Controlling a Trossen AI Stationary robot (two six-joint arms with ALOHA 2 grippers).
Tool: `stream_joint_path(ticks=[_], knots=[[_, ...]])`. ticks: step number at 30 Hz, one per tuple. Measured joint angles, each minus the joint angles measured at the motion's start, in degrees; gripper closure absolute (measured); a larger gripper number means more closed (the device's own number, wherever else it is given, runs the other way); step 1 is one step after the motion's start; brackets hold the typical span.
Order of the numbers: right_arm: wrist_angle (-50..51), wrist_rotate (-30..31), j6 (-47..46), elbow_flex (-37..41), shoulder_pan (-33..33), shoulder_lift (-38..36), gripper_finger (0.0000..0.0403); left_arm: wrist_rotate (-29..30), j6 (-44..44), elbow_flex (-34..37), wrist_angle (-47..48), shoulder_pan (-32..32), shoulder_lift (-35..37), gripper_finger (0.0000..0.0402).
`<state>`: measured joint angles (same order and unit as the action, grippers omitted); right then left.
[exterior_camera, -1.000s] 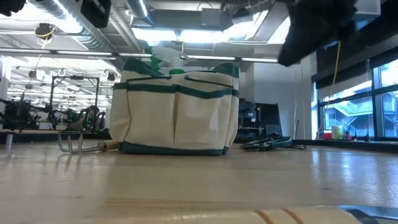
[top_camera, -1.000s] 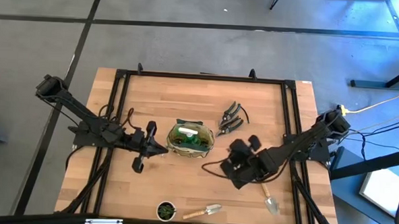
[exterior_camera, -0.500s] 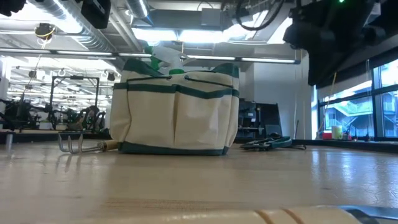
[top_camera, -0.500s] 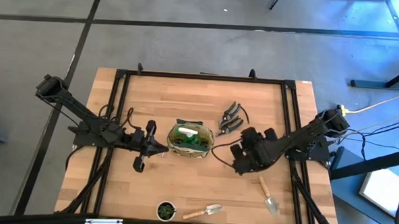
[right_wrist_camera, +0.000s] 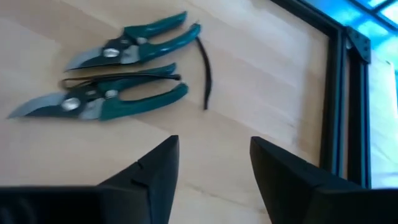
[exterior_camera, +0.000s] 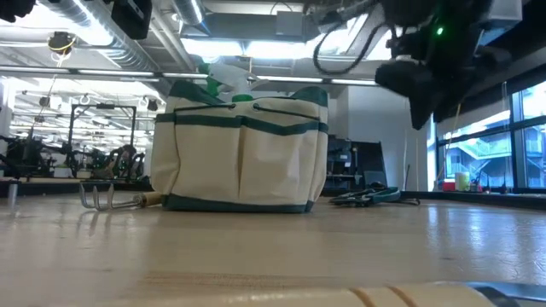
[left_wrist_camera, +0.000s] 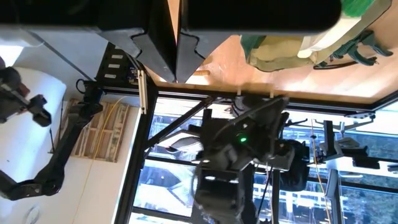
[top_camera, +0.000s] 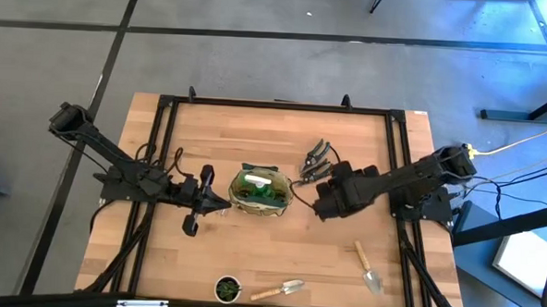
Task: Pick & Place Garden tools in Gardening bag
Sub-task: Put the bottom shear scissors into the side pocket of the green gardening bag
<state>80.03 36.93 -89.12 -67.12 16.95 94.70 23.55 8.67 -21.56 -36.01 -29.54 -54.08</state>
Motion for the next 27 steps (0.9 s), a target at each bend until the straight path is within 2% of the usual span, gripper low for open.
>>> stream_joint_path(ticks=[3, 8, 13, 27], knots=[[-3.6, -3.0, 1.8, 3.5, -3.9, 0.0, 0.0199, 0.0, 0.0, 0.0, 0.0, 0.0, 0.0, 0.0399], [-18.2, -9.1, 10.4, 11.1, -10.2, 0.0, 0.0198, 0.0, 0.0, 0.0, 0.0, 0.0, 0.0, 0.0399], [-28.9, -11.3, 14.9, 13.9, -12.7, 0.0, 0.0198, 0.3, -0.4, 0.0, 0.0, 0.0, 0.0, 0.0398], [-37.6, -19.1, 20.3, 14.1, -21.4, -0.2, 0.0198, 1.5, -0.5, 0.0, 0.0, 0.0, 0.0, 0.0400]])
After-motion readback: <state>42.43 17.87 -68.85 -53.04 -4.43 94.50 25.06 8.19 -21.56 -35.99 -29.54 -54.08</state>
